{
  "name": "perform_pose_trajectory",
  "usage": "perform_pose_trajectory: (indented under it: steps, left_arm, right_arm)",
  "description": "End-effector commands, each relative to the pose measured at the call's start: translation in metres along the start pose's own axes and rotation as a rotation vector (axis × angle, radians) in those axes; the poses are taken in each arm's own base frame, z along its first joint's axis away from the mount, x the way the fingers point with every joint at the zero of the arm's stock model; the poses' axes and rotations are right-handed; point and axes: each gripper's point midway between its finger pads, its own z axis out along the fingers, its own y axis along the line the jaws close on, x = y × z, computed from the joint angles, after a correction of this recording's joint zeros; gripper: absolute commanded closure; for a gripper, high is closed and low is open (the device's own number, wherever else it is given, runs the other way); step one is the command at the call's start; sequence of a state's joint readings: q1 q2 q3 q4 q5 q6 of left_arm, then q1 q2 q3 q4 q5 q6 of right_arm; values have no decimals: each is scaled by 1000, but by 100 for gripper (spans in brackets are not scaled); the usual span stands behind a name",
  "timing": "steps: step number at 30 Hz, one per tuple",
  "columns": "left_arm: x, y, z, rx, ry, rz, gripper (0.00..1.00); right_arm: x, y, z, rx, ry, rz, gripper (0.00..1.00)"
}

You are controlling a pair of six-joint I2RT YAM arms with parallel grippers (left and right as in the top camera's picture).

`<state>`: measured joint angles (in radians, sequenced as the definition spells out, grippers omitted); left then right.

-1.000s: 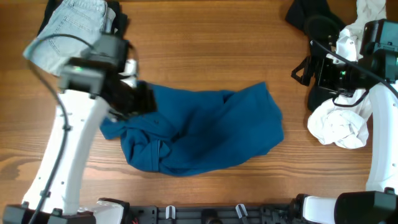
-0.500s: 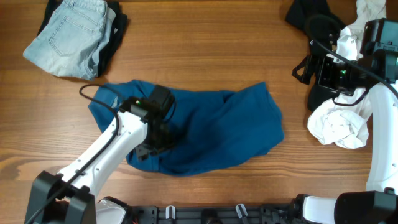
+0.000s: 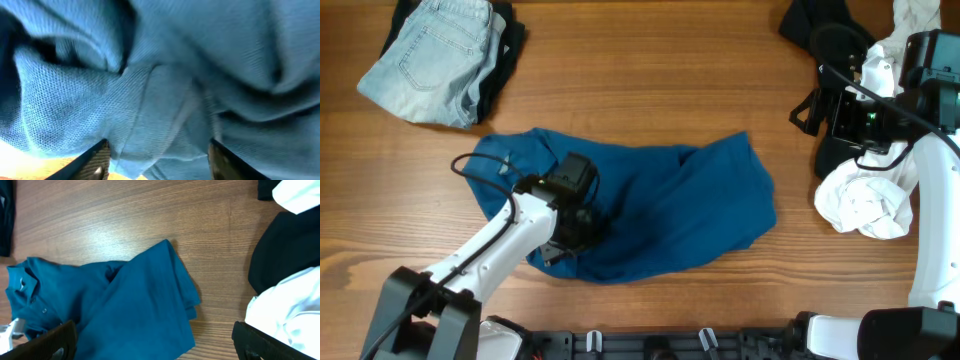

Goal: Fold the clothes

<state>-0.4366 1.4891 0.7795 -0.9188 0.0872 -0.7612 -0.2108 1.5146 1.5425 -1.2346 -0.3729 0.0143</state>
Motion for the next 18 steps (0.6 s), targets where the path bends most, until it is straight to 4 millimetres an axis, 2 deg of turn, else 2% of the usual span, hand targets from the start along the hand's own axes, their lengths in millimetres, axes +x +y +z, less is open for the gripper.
perform_pose_trajectory:
  steps: [1, 6, 13, 18]
  left_arm:
    - [7, 8, 5, -22, 38, -1, 42]
    - [4, 12, 4, -24, 39, -22, 43]
    - [3, 17, 3, -31, 53, -50, 51]
    - [3, 17, 3, -30, 51, -50, 55]
  right_arm:
    - [0, 0, 0, 4, 2, 9, 0]
    - [0, 0, 0, 4, 1, 8, 0]
    - [-6, 0, 2, 3, -19, 1, 0]
    - [-13, 9, 2, -50, -45, -10, 0]
